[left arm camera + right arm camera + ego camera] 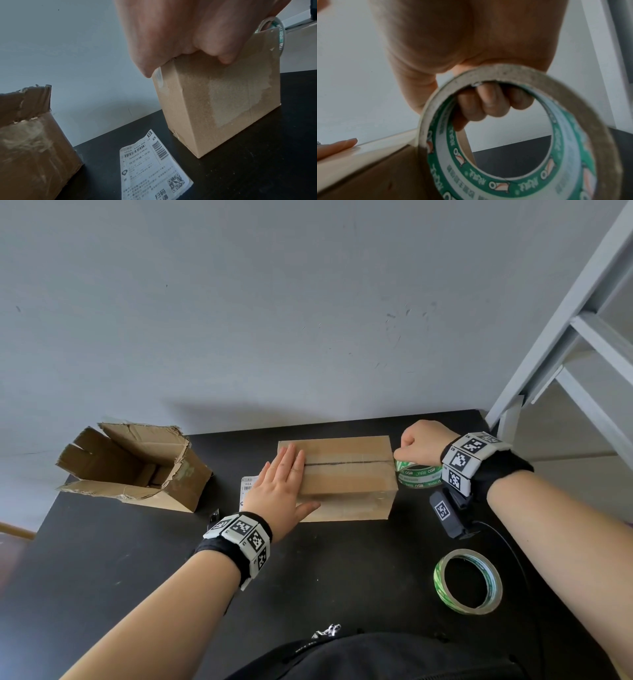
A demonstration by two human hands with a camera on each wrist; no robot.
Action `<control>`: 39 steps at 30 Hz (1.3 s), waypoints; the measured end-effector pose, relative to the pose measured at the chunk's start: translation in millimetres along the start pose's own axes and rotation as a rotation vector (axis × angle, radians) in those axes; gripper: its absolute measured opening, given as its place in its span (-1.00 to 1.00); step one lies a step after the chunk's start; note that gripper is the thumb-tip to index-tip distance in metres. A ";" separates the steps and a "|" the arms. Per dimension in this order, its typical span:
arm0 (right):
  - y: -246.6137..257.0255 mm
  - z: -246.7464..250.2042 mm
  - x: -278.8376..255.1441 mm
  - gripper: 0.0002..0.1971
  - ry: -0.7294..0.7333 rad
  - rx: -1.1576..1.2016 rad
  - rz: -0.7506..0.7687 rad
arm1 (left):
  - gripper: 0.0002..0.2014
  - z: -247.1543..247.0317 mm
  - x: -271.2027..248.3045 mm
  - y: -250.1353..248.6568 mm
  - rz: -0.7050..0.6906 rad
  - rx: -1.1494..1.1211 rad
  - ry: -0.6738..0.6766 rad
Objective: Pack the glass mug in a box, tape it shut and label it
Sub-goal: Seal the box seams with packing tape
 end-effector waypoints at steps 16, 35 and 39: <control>10.0 -23.6 -21.0 -0.74 0.044 0.158 -0.040 | -0.12 4.1 18.3 -39.7 -0.024 -0.012 0.071; 22.1 -47.0 -39.8 -0.66 0.135 0.331 -0.022 | -0.04 12.9 21.0 -57.8 -0.098 0.004 0.064; 31.2 -64.4 -46.2 -0.77 0.194 0.628 -0.023 | -0.25 24.7 15.4 -51.5 -0.135 -0.041 0.006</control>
Point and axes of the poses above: each hand's wrist, its own x-axis towards the middle knuckle, its own z-axis out of the back of the hand, y = z × x, the point moved 9 cm from there along x, towards the middle knuckle, and after that the axes turned 1 degree about z, right-handed, at the moved point
